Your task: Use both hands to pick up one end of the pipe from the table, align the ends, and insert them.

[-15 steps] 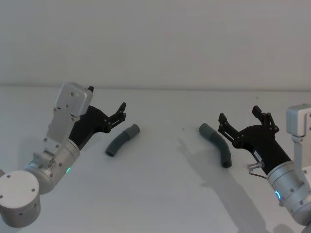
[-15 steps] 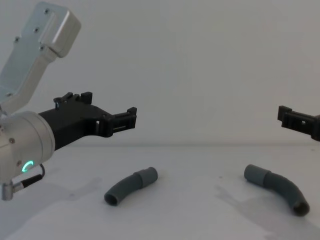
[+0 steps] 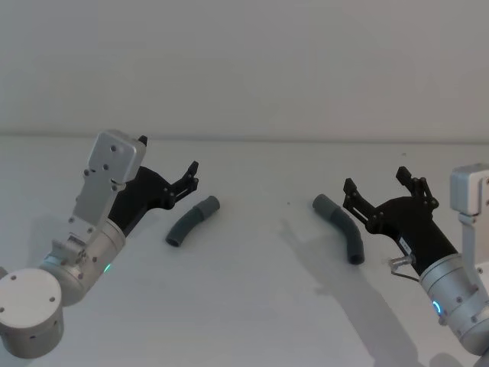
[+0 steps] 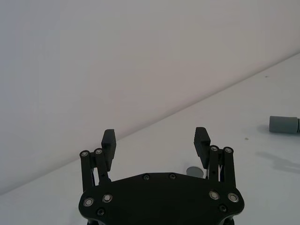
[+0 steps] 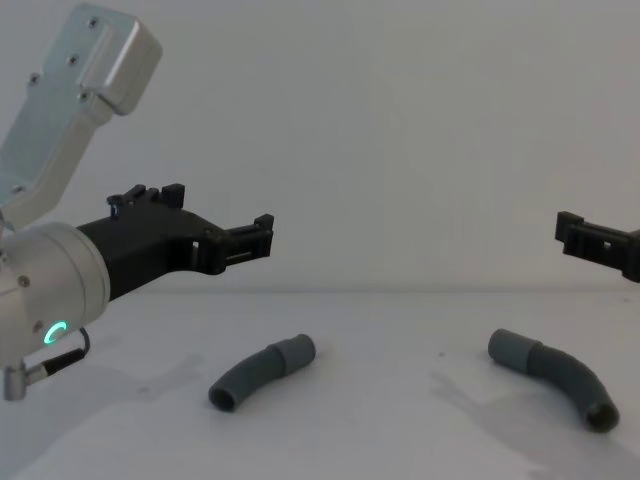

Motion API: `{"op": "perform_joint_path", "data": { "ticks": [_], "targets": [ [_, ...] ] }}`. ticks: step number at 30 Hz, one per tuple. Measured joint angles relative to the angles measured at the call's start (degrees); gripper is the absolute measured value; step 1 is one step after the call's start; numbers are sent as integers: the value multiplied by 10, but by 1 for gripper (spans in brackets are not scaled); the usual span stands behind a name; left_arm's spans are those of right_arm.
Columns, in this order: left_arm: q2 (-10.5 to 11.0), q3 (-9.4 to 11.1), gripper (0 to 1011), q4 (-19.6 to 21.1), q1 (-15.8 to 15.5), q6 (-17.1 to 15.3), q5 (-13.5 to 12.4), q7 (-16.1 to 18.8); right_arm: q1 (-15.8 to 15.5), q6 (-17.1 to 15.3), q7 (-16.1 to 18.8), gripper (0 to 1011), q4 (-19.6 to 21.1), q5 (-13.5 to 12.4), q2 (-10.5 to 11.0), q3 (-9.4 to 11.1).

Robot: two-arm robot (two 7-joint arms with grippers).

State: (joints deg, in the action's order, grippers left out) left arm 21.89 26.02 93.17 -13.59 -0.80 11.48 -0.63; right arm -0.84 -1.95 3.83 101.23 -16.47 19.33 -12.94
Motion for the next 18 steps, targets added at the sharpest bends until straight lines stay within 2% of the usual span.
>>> {"op": "perform_joint_path", "data": {
  "ticks": [18],
  "targets": [
    [0, 0, 1001, 0, 0, 0, 0, 0, 0, 0, 0, 1003, 0, 0, 0, 0]
  ]
}}
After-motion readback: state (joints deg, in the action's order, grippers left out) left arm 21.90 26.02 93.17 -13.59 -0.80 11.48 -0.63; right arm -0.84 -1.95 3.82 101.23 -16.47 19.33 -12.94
